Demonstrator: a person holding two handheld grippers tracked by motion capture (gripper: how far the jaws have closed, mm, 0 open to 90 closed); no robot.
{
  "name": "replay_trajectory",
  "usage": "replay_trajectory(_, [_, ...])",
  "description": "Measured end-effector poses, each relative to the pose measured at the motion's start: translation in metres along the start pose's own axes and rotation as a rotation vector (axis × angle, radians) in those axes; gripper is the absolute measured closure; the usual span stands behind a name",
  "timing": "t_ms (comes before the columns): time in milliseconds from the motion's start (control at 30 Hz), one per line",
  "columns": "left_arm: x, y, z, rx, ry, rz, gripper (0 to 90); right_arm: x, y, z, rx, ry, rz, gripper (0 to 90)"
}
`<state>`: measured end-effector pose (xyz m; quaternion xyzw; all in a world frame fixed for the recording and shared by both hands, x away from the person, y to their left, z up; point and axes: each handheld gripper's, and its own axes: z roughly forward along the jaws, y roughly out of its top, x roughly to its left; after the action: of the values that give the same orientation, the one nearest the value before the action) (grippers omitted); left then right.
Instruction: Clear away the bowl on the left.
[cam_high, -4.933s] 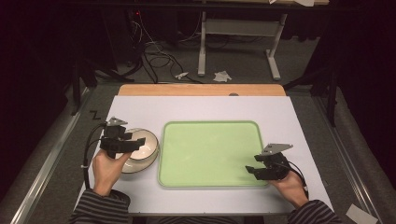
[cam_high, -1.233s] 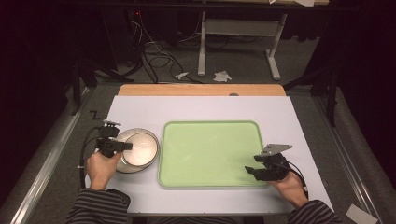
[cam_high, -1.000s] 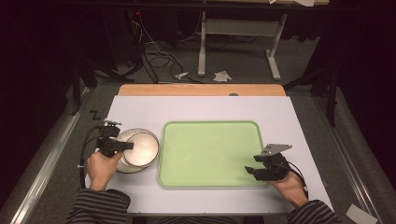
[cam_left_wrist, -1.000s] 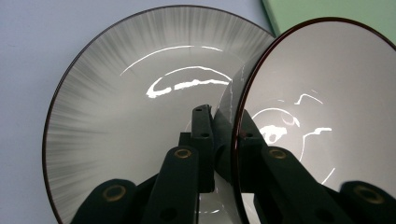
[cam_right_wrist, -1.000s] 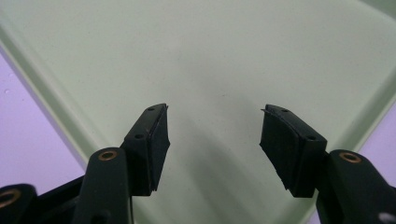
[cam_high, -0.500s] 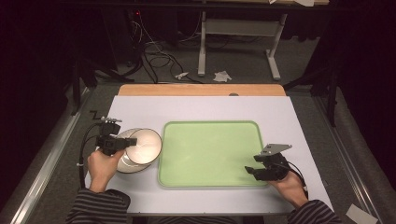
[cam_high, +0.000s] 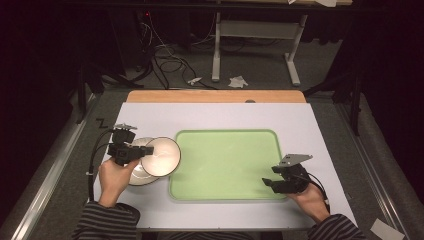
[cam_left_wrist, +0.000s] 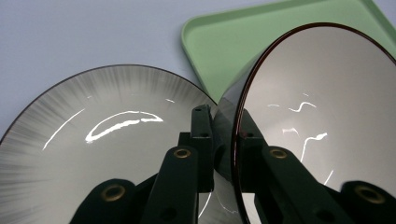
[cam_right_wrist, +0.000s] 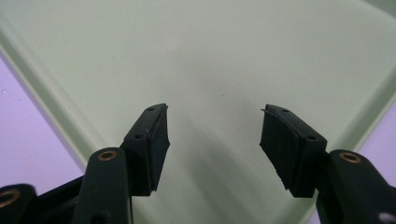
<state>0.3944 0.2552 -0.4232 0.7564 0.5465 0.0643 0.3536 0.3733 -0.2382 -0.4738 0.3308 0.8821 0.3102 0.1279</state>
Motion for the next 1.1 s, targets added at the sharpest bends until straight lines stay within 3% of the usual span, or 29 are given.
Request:
replay_trajectory(267, [-0.011,0.005,0.001,-0.002,-0.021,0.028,82.0,0.000,0.000,0.000,0.000,0.002,0.001,43.3])
replay_trajectory(500, [-0.028,0.015,0.006,-0.002,-0.041,0.076,81.9,0.000,0.000,0.000,-0.004,-0.001,0.004,43.3])
replay_trajectory(767, [-0.054,0.028,0.021,0.020,-0.079,0.145,81.9,0.000,0.000,0.000,-0.006,0.003,-0.001,43.3])
replay_trajectory(1100, [-0.074,0.042,0.038,0.055,-0.112,0.191,81.8,0.000,0.000,-0.001,-0.006,0.004,-0.004,43.3])
